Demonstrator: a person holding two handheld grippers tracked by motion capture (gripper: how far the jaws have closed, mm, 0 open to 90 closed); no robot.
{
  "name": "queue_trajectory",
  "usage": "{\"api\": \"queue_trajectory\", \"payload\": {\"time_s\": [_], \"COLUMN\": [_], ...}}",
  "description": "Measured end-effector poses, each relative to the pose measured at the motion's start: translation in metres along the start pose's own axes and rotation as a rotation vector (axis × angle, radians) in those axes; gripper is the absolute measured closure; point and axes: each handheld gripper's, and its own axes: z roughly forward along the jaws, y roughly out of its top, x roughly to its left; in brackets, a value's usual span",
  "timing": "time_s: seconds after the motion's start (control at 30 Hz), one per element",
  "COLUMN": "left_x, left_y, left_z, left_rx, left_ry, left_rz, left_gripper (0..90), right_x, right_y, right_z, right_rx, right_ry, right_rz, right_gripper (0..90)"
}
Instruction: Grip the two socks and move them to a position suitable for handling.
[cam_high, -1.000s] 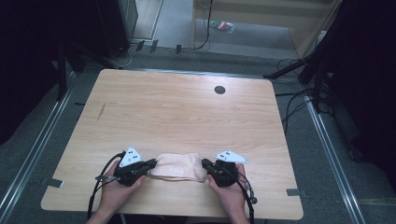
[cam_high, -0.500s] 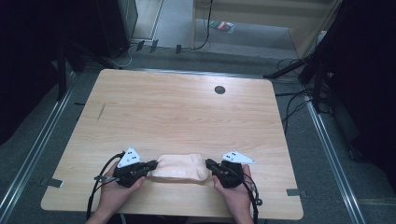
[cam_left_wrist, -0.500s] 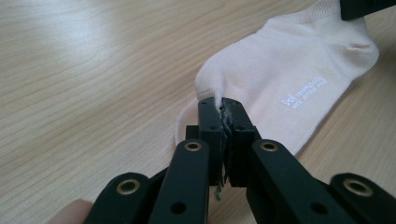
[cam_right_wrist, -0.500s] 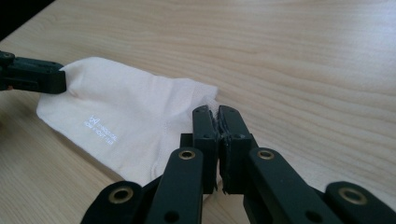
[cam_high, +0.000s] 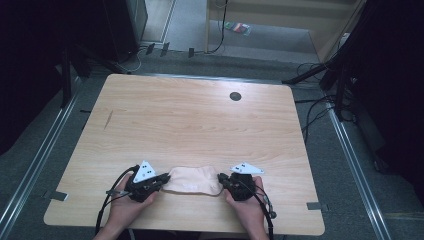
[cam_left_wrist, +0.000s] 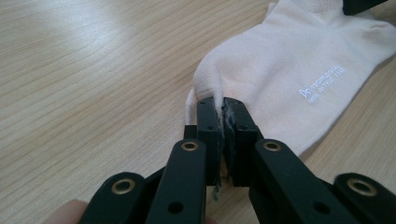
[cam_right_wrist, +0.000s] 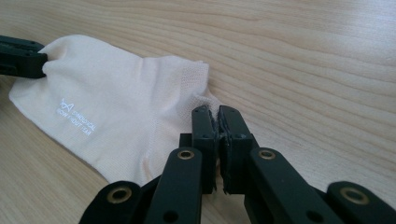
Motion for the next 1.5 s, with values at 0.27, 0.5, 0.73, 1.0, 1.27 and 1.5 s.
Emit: {"api": "queue_trajectory", "payload": {"time_s": [0.27, 0.5, 0.73, 1.0, 1.27, 1.5], "left_x": [0.001, 0.001, 0.007, 0.008, -0.002, -0.004], "left_y": [0.000, -0.002, -0.002, 0.001, 0.000, 0.001], "left_z": [-0.007, 0.000, -0.004, -0.019, 0.002, 0.004], "left_rx": [-0.035, -0.014, -0.058, -0.177, -0.047, -0.020], "left_ry": [0.002, 0.003, -0.022, -0.029, -0.013, 0.036], "left_rz": [-0.015, -0.014, -0.083, -0.110, -0.064, -0.031], "left_gripper": [87.7, 79.0, 55.4, 66.9, 74.4, 74.1], "right_x": [0.004, 0.001, 0.000, 0.015, 0.019, 0.015], "right_y": [0.007, 0.003, 0.003, 0.001, -0.003, -0.004], "right_z": [-0.012, 0.002, -0.006, -0.011, 0.012, 0.011], "right_rx": [-0.086, -0.038, -0.085, -0.127, -0.026, -0.011], "right_ry": [0.009, 0.001, -0.024, -0.007, -0.007, -0.010], "right_rz": [-0.010, -0.009, 0.028, -0.010, -0.032, -0.014], "right_gripper": [87.1, 84.9, 68.5, 83.2, 87.9, 90.0]}}
